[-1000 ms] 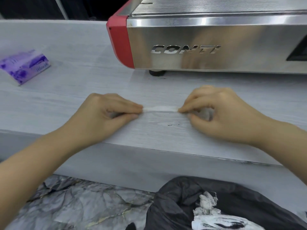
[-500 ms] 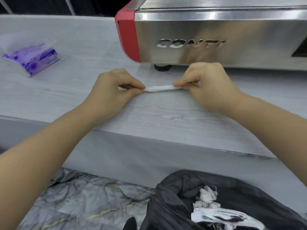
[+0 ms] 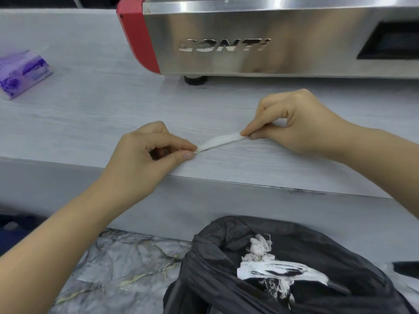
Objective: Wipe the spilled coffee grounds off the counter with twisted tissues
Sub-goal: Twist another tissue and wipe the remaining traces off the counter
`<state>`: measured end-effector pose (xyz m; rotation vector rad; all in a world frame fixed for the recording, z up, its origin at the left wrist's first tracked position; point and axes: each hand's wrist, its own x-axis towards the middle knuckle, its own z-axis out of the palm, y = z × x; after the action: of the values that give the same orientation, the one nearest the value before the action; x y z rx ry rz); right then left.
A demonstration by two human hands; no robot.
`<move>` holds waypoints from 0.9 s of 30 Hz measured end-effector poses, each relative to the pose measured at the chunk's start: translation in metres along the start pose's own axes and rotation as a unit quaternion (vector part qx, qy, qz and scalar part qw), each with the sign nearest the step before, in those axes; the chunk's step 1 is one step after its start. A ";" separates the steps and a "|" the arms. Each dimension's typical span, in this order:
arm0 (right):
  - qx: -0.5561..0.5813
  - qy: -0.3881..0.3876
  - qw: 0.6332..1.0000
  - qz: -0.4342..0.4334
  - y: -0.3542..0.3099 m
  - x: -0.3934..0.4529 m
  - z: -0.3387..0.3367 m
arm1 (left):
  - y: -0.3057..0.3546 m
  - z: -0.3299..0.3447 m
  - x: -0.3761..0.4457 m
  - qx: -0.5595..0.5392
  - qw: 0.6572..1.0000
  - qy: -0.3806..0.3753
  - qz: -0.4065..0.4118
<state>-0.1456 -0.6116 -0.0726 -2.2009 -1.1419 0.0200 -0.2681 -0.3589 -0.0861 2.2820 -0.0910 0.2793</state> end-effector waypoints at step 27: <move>0.013 0.237 0.915 0.325 -0.067 -0.267 0.109 | 0.042 0.171 -0.125 0.013 0.991 -0.082 0.102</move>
<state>-0.3920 -0.7220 -0.1932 -2.2867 -0.1230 -0.2035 -0.3671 -0.5180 -0.1939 2.3217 -0.4098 0.1988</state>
